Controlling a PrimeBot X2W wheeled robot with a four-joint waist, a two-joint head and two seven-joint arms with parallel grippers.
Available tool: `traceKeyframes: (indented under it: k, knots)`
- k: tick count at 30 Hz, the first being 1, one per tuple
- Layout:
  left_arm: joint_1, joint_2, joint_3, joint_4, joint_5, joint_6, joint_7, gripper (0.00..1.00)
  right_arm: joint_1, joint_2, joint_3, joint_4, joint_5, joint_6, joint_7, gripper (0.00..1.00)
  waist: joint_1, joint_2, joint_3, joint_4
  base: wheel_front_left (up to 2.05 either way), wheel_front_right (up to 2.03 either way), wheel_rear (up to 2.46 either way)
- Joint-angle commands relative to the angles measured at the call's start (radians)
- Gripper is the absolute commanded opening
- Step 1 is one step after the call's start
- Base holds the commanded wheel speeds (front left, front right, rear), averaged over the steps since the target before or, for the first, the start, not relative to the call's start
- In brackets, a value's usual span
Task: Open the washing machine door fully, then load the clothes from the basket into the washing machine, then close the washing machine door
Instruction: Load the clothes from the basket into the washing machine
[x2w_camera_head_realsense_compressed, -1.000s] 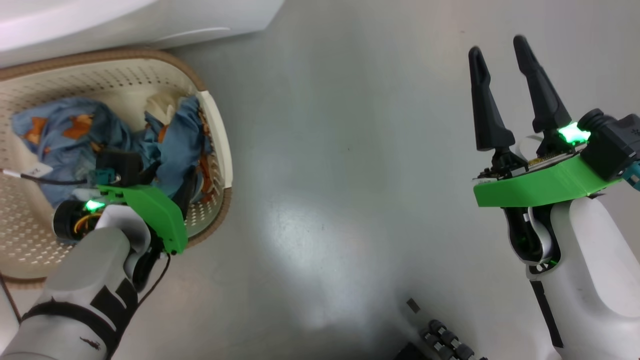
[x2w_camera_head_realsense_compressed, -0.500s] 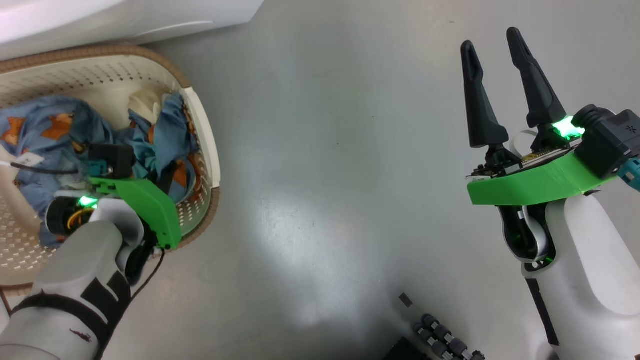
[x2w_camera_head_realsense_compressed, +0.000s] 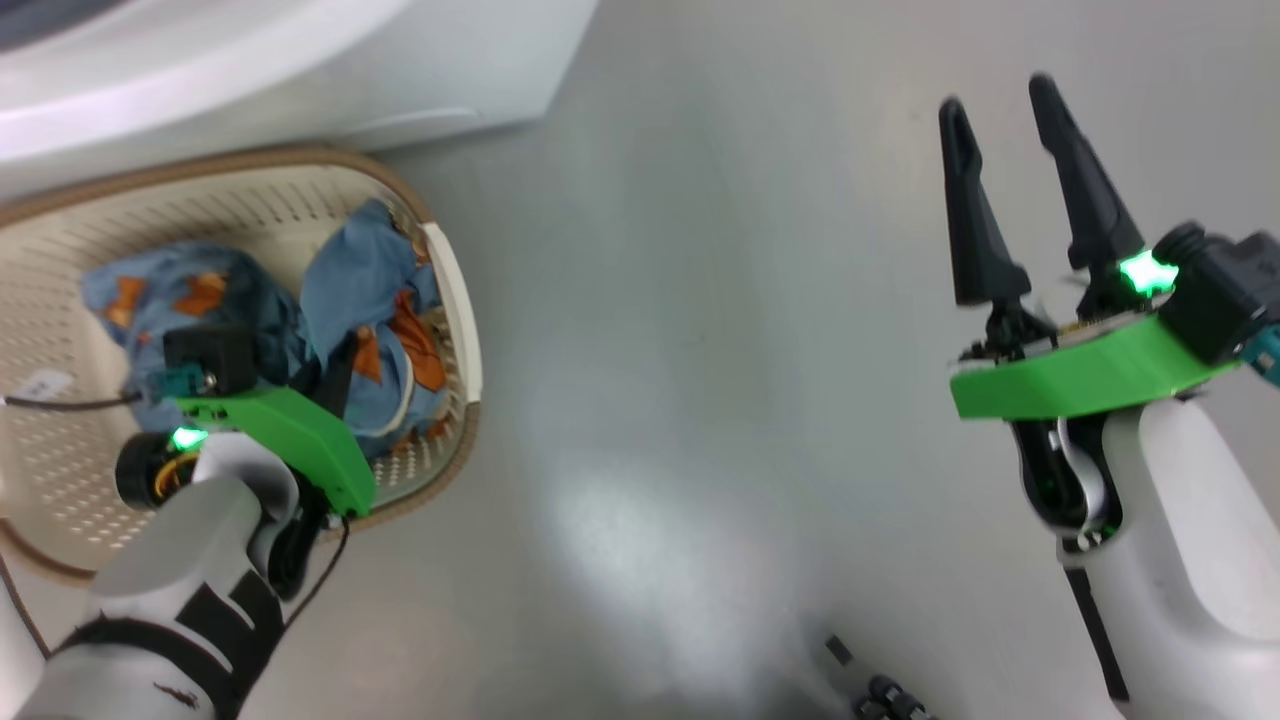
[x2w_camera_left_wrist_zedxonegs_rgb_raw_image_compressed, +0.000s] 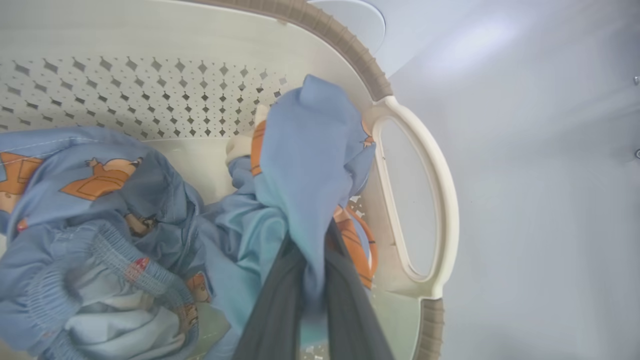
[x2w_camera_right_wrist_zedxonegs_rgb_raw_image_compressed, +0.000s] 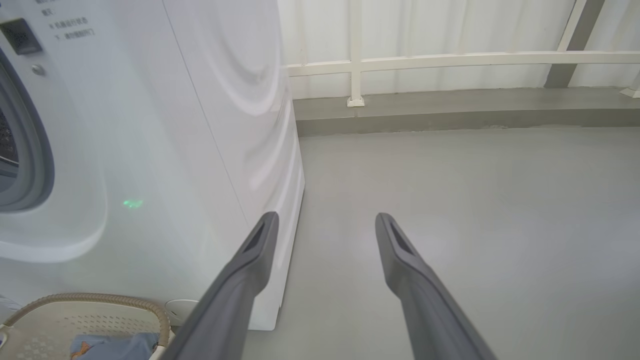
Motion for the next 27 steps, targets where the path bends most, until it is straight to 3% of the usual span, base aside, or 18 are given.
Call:
traceKeyframes:
  k: [1,6,12,27]
  knots:
    - [0.039,0.011,0.028,-0.009,-0.004,0.001,-0.018,0.00,0.064,-0.013,0.006,-0.009,-0.010,0.004,-0.008,1.00,0.0000,0.0000,-0.074,0.043,0.00,0.00,0.00]
    - [0.075,0.019,0.134,-0.057,0.046,0.001,-0.021,0.00,0.104,-0.029,-0.004,0.008,-0.008,0.004,-0.008,1.00,0.0000,0.0000,-0.153,0.080,0.00,0.00,0.00]
    - [0.178,0.008,0.341,-0.149,0.227,0.001,-0.022,0.00,0.161,-0.055,-0.017,0.026,-0.006,0.004,-0.008,1.00,0.0000,0.0000,-0.254,0.130,0.00,0.00,0.00]
    - [0.434,-0.057,0.707,-0.381,0.570,0.001,-0.022,0.00,0.273,-0.075,-0.028,0.056,0.003,0.004,-0.008,1.00,0.0000,0.0000,-0.453,0.181,0.00,0.00,0.00]
